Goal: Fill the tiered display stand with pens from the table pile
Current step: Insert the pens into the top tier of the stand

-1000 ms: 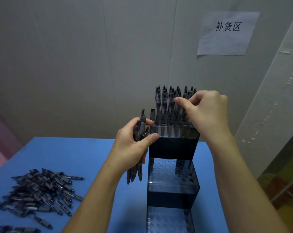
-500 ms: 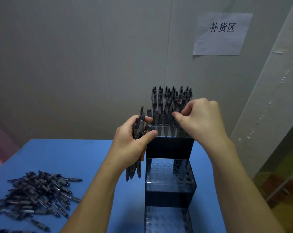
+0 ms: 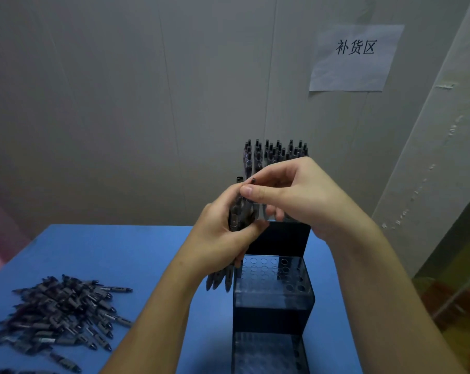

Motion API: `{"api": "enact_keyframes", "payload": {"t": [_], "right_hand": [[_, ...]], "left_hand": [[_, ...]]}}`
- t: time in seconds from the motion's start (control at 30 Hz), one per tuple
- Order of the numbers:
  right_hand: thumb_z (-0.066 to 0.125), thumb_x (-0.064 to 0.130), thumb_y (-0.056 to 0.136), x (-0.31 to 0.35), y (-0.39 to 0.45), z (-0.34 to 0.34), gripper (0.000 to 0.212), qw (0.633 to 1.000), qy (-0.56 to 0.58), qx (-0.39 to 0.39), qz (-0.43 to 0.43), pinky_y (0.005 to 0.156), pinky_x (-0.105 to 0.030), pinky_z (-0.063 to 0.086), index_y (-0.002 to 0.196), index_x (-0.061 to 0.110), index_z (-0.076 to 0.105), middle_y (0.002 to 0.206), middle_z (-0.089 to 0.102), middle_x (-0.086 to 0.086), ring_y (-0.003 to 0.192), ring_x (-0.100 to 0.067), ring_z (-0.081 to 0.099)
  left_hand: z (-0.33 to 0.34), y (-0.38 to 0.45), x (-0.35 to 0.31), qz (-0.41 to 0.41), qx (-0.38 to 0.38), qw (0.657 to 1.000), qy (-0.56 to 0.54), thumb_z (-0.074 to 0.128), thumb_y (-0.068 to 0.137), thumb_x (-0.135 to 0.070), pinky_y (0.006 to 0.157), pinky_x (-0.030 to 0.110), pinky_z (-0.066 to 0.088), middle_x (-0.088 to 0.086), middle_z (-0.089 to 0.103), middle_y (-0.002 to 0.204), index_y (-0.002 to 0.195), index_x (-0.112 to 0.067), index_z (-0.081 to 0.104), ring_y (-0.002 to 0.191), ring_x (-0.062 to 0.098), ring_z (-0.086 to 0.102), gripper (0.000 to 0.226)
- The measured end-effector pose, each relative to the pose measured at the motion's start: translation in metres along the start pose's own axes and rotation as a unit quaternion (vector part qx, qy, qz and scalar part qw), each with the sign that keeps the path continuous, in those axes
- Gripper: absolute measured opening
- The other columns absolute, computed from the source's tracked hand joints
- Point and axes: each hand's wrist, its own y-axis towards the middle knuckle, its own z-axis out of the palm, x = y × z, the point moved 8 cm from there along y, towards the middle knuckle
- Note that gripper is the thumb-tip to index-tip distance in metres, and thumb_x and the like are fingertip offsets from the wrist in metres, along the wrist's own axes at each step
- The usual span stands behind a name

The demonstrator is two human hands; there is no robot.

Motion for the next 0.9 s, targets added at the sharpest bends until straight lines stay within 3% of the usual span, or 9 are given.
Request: {"api": "enact_keyframes", "payload": {"t": [0.1,0.27,0.57,0.7,0.8,0.9], "right_hand": [[0.083,0.017,0.083,-0.003,0.002,-0.003,0.007,0.999,-0.017,-0.030,0.007,0.053,-0.026,0.047,0.078,0.012,0.081,0.063,0.071,-0.002,0.050,-0.008,0.058],[0.083,0.011,0.079,-0.006,0.001,-0.006,0.006,0.998,0.003,-0.066,-0.011,0.050,-0.016,0.044,0.074,0.015,0.082,0.064,0.074,-0.002,0.053,-0.003,0.060],[0.082,0.009,0.080,-0.004,-0.001,-0.024,0.006,0.988,0.087,-0.127,-0.018,0.052,-0.026,0.045,0.074,0.008,0.081,0.063,0.071,-0.007,0.050,-0.010,0.053],[0.078,0.011,0.087,0.001,0.000,-0.023,0.013,0.990,0.098,-0.100,-0.027,0.050,-0.023,0.048,0.084,-0.002,0.077,0.065,0.070,-0.008,0.051,-0.011,0.055],[0.074,0.016,0.091,-0.001,0.001,-0.022,0.023,0.989,0.134,-0.058,-0.015,0.055,-0.024,0.054,0.091,-0.007,0.076,0.070,0.067,-0.012,0.059,-0.018,0.058],[0.065,0.010,0.096,-0.001,0.000,-0.020,0.018,0.988,0.153,-0.017,-0.006,0.062,-0.026,0.059,0.099,-0.005,0.076,0.080,0.072,-0.016,0.069,-0.023,0.061]], "left_hand": [[0.002,0.000,0.002,-0.005,0.007,1.000,0.011,0.070,0.095,-0.009,0.045,0.035,0.050,-0.001,0.065,0.064,0.132,-0.032,0.055,0.042,0.025,0.056,0.046],[0.002,-0.001,0.007,-0.022,0.000,1.000,0.015,0.070,0.094,-0.011,0.048,0.034,0.051,0.004,0.064,0.062,0.129,-0.036,0.055,0.043,0.021,0.057,0.046],[-0.002,0.001,0.009,-0.016,0.005,0.999,0.031,0.072,0.094,-0.013,0.047,0.032,0.051,0.001,0.061,0.068,0.130,-0.035,0.057,0.046,0.020,0.057,0.045],[-0.002,0.004,0.005,-0.003,0.006,0.999,0.032,0.069,0.095,-0.014,0.046,0.031,0.049,0.007,0.061,0.069,0.126,-0.035,0.059,0.047,0.020,0.053,0.039],[-0.003,0.005,0.002,0.000,0.005,1.000,0.029,0.070,0.096,-0.014,0.046,0.031,0.048,0.008,0.061,0.070,0.125,-0.033,0.059,0.047,0.021,0.054,0.036],[-0.004,0.006,0.001,0.004,0.003,0.999,0.031,0.070,0.095,-0.014,0.046,0.034,0.048,0.010,0.060,0.070,0.124,-0.033,0.059,0.047,0.021,0.053,0.036]]}}
